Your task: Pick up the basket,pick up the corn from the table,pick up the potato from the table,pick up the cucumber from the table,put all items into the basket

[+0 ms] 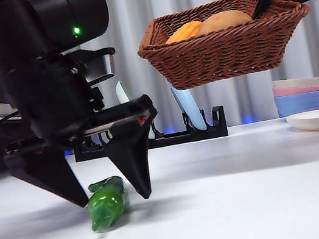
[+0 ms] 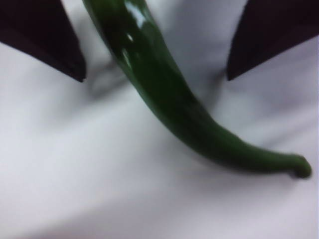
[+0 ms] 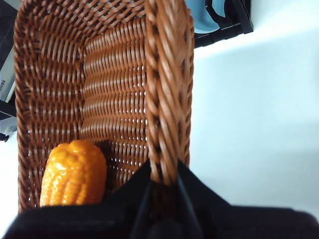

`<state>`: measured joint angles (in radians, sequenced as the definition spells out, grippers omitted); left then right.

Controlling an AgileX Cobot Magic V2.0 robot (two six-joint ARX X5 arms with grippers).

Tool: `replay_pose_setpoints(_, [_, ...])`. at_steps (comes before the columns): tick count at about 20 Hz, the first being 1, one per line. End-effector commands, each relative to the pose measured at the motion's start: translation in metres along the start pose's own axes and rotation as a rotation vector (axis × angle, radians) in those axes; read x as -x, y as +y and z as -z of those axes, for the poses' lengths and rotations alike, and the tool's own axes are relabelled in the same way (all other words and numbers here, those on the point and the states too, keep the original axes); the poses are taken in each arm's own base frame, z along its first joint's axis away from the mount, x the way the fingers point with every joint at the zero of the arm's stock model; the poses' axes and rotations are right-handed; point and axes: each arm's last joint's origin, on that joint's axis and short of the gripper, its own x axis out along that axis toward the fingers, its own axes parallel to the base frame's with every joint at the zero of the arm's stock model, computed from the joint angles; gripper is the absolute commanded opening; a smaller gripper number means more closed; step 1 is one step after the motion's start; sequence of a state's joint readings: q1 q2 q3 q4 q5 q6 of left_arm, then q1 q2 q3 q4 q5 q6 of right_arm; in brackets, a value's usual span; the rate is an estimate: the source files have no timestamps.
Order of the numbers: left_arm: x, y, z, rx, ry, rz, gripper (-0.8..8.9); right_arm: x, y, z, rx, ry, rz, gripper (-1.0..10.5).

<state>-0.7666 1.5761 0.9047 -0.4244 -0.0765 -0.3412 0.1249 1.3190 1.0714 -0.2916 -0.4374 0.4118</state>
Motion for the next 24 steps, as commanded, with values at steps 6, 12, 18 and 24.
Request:
replay_pose_setpoints(6, [-0.008, 0.004, -0.001, -0.05, 0.005, -0.007, 0.03, 0.005, 0.005, -0.006, 0.003, -0.035, -0.025, -0.1])
replay_pose_setpoints(12, [-0.006, 0.004, 0.004, -0.13, 0.073, 0.039, -0.09, 0.005, 0.005, -0.006, 0.003, -0.035, -0.025, -0.1])
replay_pose_setpoints(18, [0.036, 0.004, 0.012, -0.306, 0.207, 0.19, -0.09, 0.005, 0.005, -0.006, 0.003, -0.035, -0.025, -0.1])
replay_pose_setpoints(24, [0.118, 0.004, 0.021, -0.473, 0.219, 0.511, -0.09, 0.005, 0.005, -0.006, 0.006, -0.035, -0.024, -0.1])
